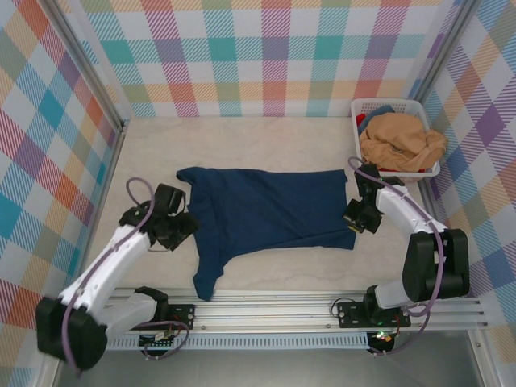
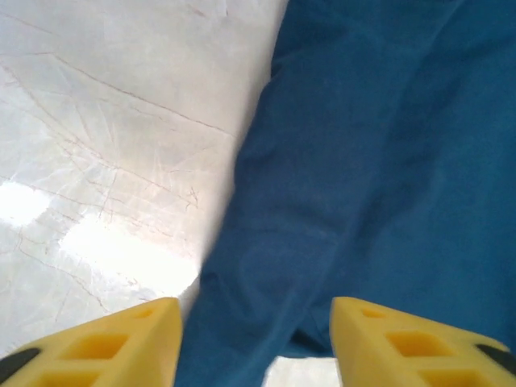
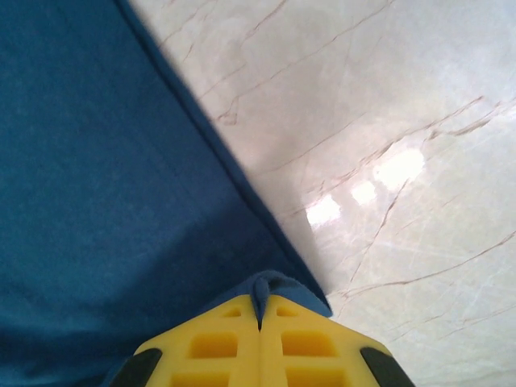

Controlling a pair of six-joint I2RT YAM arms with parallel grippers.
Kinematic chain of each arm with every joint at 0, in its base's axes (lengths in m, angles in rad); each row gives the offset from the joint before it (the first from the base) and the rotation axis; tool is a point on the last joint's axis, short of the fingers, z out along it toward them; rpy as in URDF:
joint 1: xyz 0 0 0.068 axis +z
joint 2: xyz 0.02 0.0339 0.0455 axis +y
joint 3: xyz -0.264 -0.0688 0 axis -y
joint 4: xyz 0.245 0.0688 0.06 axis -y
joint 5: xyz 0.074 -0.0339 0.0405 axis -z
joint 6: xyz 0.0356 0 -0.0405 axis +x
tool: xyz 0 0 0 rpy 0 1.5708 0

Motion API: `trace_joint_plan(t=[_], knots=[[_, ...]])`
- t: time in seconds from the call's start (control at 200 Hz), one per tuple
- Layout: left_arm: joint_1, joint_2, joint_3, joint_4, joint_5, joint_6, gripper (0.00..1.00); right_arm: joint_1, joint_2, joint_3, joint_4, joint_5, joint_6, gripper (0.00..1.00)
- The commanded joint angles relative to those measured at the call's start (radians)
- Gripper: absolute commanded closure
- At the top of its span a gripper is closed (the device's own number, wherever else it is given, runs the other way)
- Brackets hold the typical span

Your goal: Fold and stack the t-shirts

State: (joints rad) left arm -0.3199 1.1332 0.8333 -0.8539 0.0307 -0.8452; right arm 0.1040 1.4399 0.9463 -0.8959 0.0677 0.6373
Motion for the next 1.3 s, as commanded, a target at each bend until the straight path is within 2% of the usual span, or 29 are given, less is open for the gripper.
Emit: trace_joint_plan(t=[0.0,0.17,0.27,0.34,0.495,0.565,0.665,0.83,0.935,1.06,1.19,1.295], knots=[[-0.064,0.223,0.143,0.040,-0.005,0.150,0.52,-0.013,0.020,0.036,0.015,-0.017,-0.036,1.00],[-0.180,0.451,0.316,-0.012,-0.086,0.204,0.52,-0.016,0.060,0.050,0.047,-0.038,-0.020,1.00],[-0.209,0.576,0.377,-0.087,-0.158,0.227,0.59,-0.027,0.089,0.064,0.085,-0.050,-0.015,1.00],[-0.206,0.637,0.396,-0.126,-0.226,0.233,0.61,-0.027,0.129,0.109,0.082,-0.050,-0.019,1.00],[-0.148,0.755,0.433,-0.108,-0.266,0.248,0.66,-0.028,0.192,0.202,0.075,-0.060,-0.027,1.00],[-0.104,0.810,0.478,-0.069,-0.248,0.267,0.66,-0.027,0.207,0.222,0.080,-0.072,-0.029,1.00],[-0.052,0.904,0.596,-0.045,-0.231,0.300,0.65,-0.028,0.236,0.236,0.105,-0.113,-0.040,1.00],[0.023,1.050,0.830,-0.095,-0.237,0.355,0.65,-0.027,0.319,0.321,0.136,-0.165,-0.060,1.00],[0.044,1.052,0.904,-0.143,-0.243,0.366,0.65,-0.028,0.355,0.379,0.110,-0.148,-0.061,1.00],[0.030,0.935,0.865,-0.163,-0.252,0.350,0.64,-0.028,0.331,0.359,0.113,-0.144,-0.064,1.00],[-0.028,0.822,0.796,-0.107,-0.181,0.387,0.60,-0.026,0.305,0.314,0.122,-0.164,-0.062,1.00],[-0.098,0.855,0.793,-0.115,-0.166,0.462,0.57,-0.026,0.301,0.283,0.132,-0.172,-0.057,1.00]])
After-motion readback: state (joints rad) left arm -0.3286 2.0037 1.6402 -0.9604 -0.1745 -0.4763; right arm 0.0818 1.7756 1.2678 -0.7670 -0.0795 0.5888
